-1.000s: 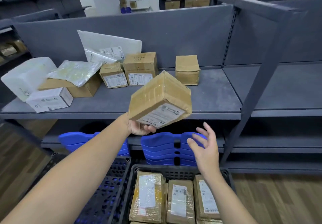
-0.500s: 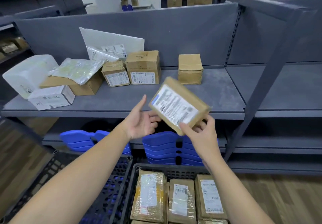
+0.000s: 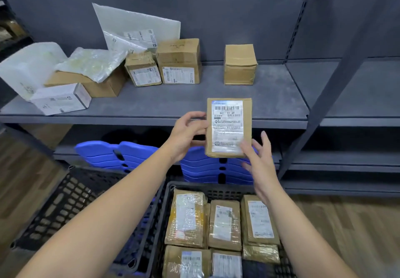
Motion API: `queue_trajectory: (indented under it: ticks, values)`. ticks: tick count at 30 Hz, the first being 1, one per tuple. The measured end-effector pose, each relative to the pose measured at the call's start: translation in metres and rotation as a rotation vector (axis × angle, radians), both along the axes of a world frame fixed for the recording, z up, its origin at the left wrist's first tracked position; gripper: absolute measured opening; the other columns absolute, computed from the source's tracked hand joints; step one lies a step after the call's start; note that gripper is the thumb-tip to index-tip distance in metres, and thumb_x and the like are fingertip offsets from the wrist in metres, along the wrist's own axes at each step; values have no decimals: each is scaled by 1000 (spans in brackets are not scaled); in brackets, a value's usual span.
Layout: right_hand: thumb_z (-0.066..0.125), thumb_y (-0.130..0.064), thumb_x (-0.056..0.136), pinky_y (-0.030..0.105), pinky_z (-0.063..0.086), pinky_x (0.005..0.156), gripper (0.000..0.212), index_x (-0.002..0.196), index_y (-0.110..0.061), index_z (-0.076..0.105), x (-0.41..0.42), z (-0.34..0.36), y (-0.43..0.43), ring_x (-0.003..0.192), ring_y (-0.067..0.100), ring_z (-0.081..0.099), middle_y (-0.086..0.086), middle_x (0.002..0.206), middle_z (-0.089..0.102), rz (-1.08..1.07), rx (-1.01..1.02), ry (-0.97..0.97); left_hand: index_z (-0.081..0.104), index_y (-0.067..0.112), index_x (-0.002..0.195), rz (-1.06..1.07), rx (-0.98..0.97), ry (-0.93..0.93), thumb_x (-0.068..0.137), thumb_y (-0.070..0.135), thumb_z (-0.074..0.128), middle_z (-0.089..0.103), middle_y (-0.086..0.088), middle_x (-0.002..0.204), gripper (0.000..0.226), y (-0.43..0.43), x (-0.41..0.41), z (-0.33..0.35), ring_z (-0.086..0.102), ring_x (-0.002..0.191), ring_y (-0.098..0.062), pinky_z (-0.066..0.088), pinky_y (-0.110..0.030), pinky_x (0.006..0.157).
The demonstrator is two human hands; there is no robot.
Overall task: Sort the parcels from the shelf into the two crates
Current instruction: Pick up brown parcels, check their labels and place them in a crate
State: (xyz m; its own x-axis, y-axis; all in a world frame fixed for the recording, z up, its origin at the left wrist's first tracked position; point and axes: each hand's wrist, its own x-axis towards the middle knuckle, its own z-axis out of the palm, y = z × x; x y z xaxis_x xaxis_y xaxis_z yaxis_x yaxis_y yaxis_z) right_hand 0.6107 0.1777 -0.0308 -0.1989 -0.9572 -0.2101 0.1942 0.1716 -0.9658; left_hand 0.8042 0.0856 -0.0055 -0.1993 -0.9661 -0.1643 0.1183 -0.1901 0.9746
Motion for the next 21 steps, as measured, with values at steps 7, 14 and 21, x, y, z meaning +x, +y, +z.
queue_trajectory:
  ticks: [7, 14, 21]
  values:
    - [66, -5, 98, 26, 60, 88, 59, 152, -25, 50, -27, -11, 8, 118, 11, 70, -11, 127, 74, 57, -142, 53, 61, 10, 133, -114, -24, -32, 94, 7, 73, 72, -8, 129, 41, 22, -6, -34, 68, 122, -25, 60, -41, 81]
    - [72, -12, 95, 41, 60, 97, 66, 154, -31, 48, -35, -30, 17, 120, 17, 70, -6, 132, 72, 96, -88, 35, 61, 13, 133, -88, 14, -60, 98, 10, 69, 73, -7, 127, 36, 36, -7, -47, 70, 115, -24, 61, -48, 79]
    - [79, -10, 88, 49, 52, 106, 78, 151, -45, 47, -48, -73, 35, 122, 22, 68, -4, 131, 72, 290, 104, -36, 42, 30, 151, -123, 238, -89, 97, 16, 71, 70, -11, 131, 62, 64, -8, -78, 73, 112, -32, 62, -55, 82]
